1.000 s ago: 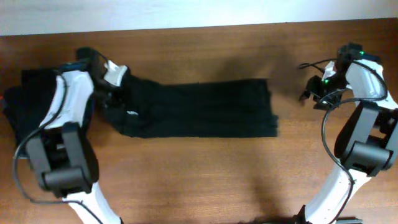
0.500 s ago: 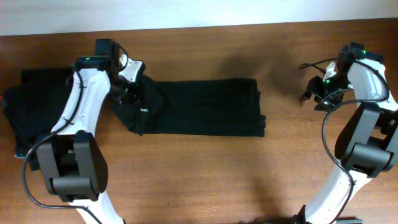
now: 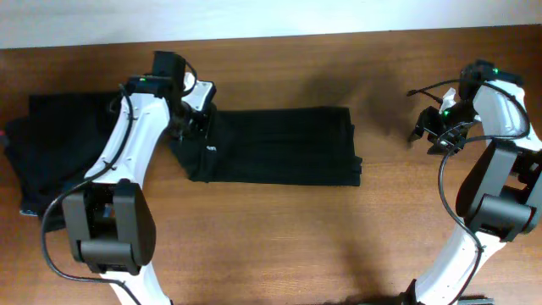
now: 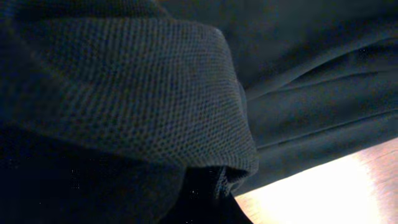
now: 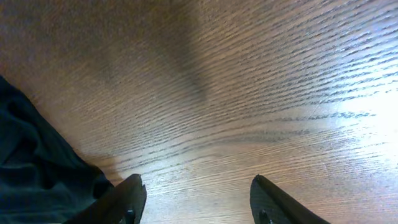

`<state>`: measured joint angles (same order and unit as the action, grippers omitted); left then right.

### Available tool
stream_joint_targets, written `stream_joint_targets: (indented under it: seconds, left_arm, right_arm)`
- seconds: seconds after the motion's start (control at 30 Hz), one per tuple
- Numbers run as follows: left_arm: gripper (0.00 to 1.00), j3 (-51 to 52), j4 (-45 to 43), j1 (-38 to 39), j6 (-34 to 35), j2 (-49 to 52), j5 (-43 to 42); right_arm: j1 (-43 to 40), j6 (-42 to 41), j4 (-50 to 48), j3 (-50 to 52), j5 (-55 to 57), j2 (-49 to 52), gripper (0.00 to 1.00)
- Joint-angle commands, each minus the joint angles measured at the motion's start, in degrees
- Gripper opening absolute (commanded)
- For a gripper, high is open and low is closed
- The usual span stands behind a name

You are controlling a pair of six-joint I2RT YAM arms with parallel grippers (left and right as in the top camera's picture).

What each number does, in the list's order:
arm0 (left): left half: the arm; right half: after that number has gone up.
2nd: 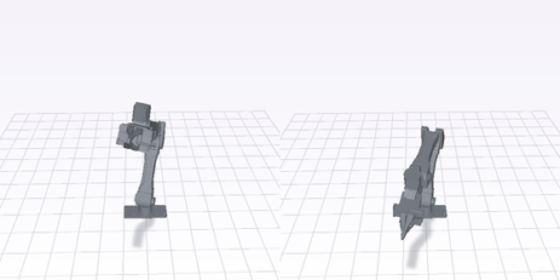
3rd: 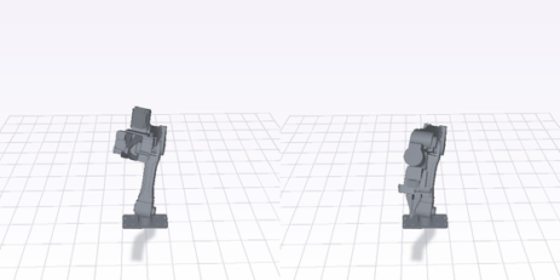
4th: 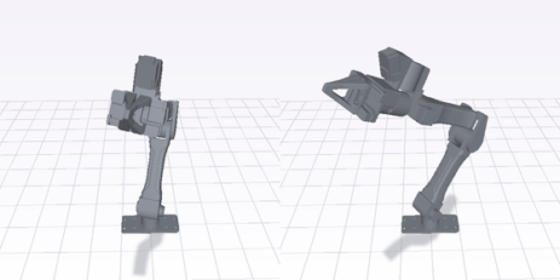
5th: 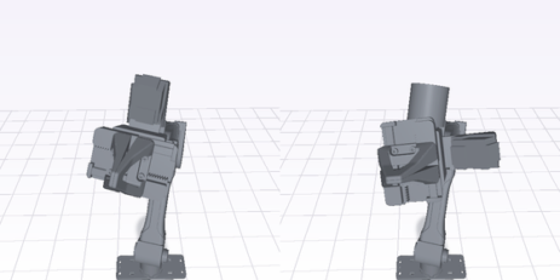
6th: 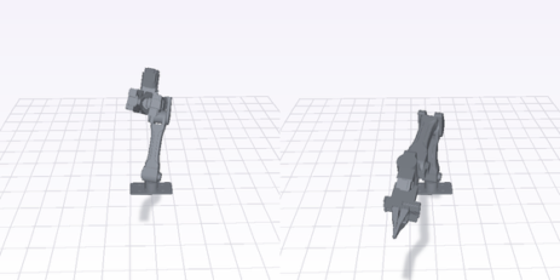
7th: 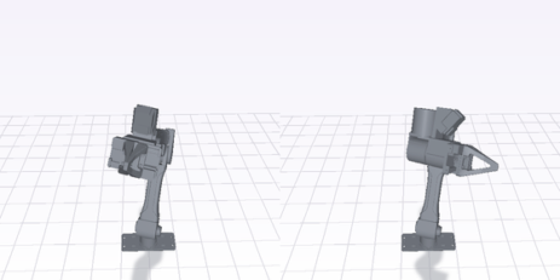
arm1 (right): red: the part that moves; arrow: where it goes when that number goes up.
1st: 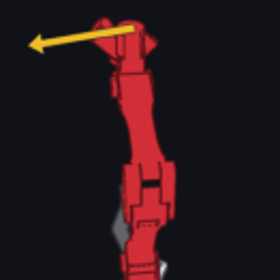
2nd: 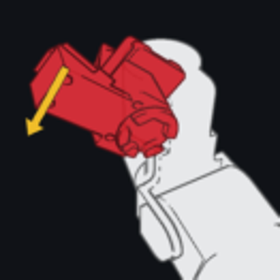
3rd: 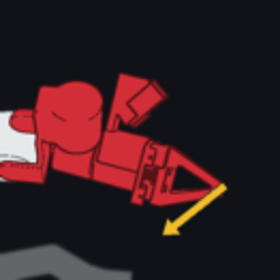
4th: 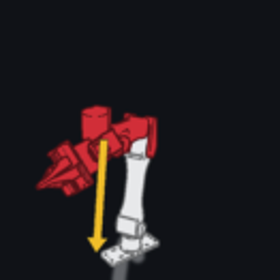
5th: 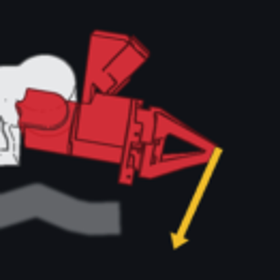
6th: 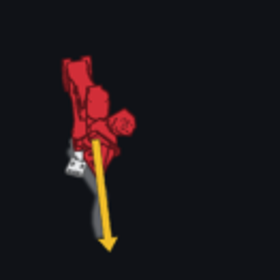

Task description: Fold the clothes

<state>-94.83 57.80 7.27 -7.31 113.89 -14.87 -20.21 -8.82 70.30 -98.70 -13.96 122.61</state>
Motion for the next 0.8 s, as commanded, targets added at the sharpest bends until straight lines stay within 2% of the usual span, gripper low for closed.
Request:
stream_joint_targets:
  seconds: [0.0,0.03,0.1,0.23,0.33,0.5,0.63,0.77]
  left_arm:
    - [0.13,-0.02,-1.86,2.01,4.85,-0.33,-0.26]
    - [0.18,0.26,-2.6,2.56,6.08,-0.33,-0.26]
    - [0.38,1.18,-4.52,3.93,9.55,-0.33,-0.26]
    - [0.53,3.28,-8.28,8.57,21.29,-0.33,-0.33]
    - [0.54,3.63,-10.58,13.16,25.53,-0.33,-0.57]
    - [0.55,3.61,-14.38,20.94,25.83,-0.33,-0.26]
    - [0.55,3.48,-13.07,19.93,25.68,-0.79,2.97]
    - [0.55,3.37,-10.8,14.75,25.42,-2.95,3.61]
  right_arm:
    - [0.26,-0.02,0.68,-0.74,-1.97,-1.44,0.59]
    - [0.48,-0.04,0.79,-0.74,-2.4,-1.44,0.59]
    - [1.14,-0.02,0.87,-0.74,-2.54,-1.44,0.59]
    - [2.84,0.0,0.87,-0.74,-2.73,-1.44,0.59]
    - [4.04,0.0,0.83,-0.74,-2.73,-1.44,0.59]
    - [4.79,1.14,0.9,-0.74,-2.71,-1.44,0.6]
    - [4.81,1.79,1.44,-0.74,-2.71,-1.44,0.6]
    - [4.81,2.64,1.53,-0.74,-2.4,-1.44,0.6]
